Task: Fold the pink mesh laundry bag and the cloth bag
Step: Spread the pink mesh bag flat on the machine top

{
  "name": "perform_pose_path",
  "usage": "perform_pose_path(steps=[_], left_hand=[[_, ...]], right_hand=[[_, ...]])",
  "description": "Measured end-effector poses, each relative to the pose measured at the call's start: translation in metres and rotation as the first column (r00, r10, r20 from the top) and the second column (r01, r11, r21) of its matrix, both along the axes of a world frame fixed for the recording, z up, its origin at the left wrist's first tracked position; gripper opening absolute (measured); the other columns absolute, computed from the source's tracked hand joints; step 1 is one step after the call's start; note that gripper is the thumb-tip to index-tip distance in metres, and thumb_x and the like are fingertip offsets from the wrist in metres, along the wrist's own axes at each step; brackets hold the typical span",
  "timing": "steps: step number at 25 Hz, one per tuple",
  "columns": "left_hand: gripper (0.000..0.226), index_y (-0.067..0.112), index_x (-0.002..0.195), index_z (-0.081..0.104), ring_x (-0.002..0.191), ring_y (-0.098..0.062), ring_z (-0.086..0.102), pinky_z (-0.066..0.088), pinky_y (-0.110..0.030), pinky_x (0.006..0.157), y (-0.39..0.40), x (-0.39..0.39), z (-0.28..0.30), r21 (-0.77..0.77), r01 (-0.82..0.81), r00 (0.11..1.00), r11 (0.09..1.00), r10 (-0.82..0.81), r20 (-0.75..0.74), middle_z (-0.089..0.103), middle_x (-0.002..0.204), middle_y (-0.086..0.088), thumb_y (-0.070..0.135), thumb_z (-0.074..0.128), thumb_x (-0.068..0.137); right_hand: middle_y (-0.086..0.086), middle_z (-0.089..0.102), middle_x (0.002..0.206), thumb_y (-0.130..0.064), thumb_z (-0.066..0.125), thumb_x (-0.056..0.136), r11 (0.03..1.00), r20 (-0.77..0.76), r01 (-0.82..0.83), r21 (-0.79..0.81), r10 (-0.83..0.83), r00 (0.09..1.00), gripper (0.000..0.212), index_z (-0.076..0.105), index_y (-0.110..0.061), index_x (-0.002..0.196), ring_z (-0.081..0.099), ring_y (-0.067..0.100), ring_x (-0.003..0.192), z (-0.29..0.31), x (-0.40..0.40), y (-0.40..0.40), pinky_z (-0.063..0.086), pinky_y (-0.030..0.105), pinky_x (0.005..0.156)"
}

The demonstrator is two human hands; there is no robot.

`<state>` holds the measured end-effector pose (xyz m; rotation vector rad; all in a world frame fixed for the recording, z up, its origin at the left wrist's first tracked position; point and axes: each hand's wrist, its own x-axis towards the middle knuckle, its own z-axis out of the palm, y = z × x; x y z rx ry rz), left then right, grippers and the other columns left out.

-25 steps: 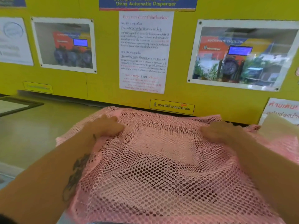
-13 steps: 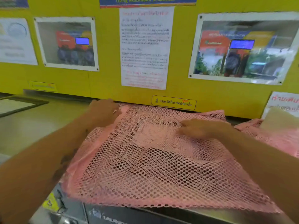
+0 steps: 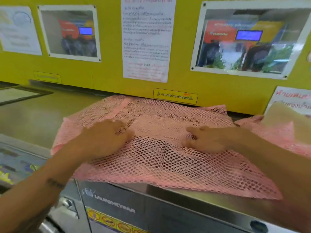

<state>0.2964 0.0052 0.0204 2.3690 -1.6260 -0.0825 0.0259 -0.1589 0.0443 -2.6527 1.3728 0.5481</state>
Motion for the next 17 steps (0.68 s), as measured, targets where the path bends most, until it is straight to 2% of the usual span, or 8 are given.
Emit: perform_pose_path(steps=[2,6,8,10,11,14,15,17], left_hand=[[0.070,0.037,0.138,0.049,0.134,-0.033,0.042,0.030,-0.053,0.112,0.015,0.034,-0.002,-0.034,-0.101,0.995,0.994,0.101,-0.004,0.042,0.150,-0.007,0.074,0.028,0.082],[0.056,0.022,0.117,0.068,0.116,-0.031,0.057,0.041,-0.046,0.104,0.038,0.067,0.009,-0.184,-0.180,0.982,0.966,0.188,0.030,0.063,0.128,-0.008,0.053,0.036,0.083],[0.047,0.020,0.109,0.071,0.104,-0.033,0.063,0.048,-0.045,0.095,0.037,0.051,0.018,-0.353,-0.162,0.972,0.922,0.210,0.102,0.069,0.115,-0.009,0.043,0.040,0.083],[0.035,0.023,0.113,0.068,0.104,-0.031,0.063,0.048,-0.043,0.095,0.028,0.020,0.021,-0.443,-0.116,0.974,0.889,0.188,0.124,0.069,0.116,-0.006,0.034,0.048,0.087],[0.033,0.026,0.118,0.065,0.109,-0.028,0.061,0.046,-0.045,0.099,0.021,0.005,0.018,-0.408,-0.113,0.975,0.906,0.181,0.132,0.067,0.122,-0.005,0.035,0.050,0.090],[0.037,0.039,0.123,0.060,0.126,-0.028,0.049,0.033,-0.055,0.109,0.021,-0.005,-0.006,-0.149,-0.235,0.960,0.960,0.253,0.116,0.055,0.138,-0.001,0.052,0.044,0.093],[0.035,0.040,0.119,0.063,0.125,-0.028,0.050,0.033,-0.055,0.109,0.031,0.004,-0.012,-0.166,-0.259,0.960,0.951,0.273,0.063,0.057,0.136,0.000,0.051,0.043,0.093],[0.029,0.036,0.107,0.070,0.117,-0.027,0.057,0.041,-0.047,0.103,0.056,0.028,-0.023,-0.302,-0.318,0.948,0.898,0.309,-0.081,0.066,0.125,-0.001,0.039,0.045,0.093]], right_hand=[[0.002,-0.004,0.166,-0.094,0.012,0.067,0.999,0.051,-0.040,0.008,0.039,0.998,0.104,-0.004,-0.038,0.153,0.005,0.029,0.152,0.003,-0.001,0.001,0.008,0.058,0.120],[-0.003,0.012,0.165,-0.065,0.030,0.095,0.972,0.170,-0.231,-0.045,0.235,0.957,0.073,0.015,-0.027,0.156,0.015,0.020,0.150,0.039,-0.017,0.015,0.012,0.041,0.120],[-0.003,0.017,0.164,-0.058,0.038,0.097,0.963,0.151,-0.270,-0.024,0.270,0.951,0.068,0.020,-0.027,0.155,0.021,0.020,0.148,0.052,-0.035,0.020,0.018,0.039,0.118],[0.000,0.018,0.164,-0.061,0.039,0.094,0.954,0.092,-0.299,0.027,0.296,0.951,0.072,0.015,-0.031,0.155,0.022,0.022,0.148,0.048,-0.046,0.030,0.017,0.042,0.118],[0.002,0.013,0.165,-0.068,0.036,0.091,0.954,0.045,-0.296,0.050,0.293,0.955,0.079,0.008,-0.034,0.156,0.020,0.024,0.149,0.039,-0.050,0.032,0.015,0.044,0.119],[0.008,-0.006,0.165,-0.086,0.022,0.076,0.967,-0.043,-0.253,0.014,0.254,0.966,0.095,-0.010,-0.041,0.153,0.010,0.033,0.151,0.015,-0.061,0.033,0.010,0.055,0.120],[0.011,-0.003,0.165,-0.085,0.025,0.078,0.970,-0.029,-0.244,-0.002,0.244,0.969,0.093,-0.008,-0.039,0.153,0.012,0.036,0.150,0.016,-0.063,0.034,0.012,0.056,0.120],[0.010,0.001,0.165,-0.079,0.030,0.084,0.968,0.033,-0.251,0.000,0.251,0.968,0.088,0.000,-0.036,0.155,0.016,0.035,0.150,0.025,-0.065,0.039,0.013,0.054,0.120]])
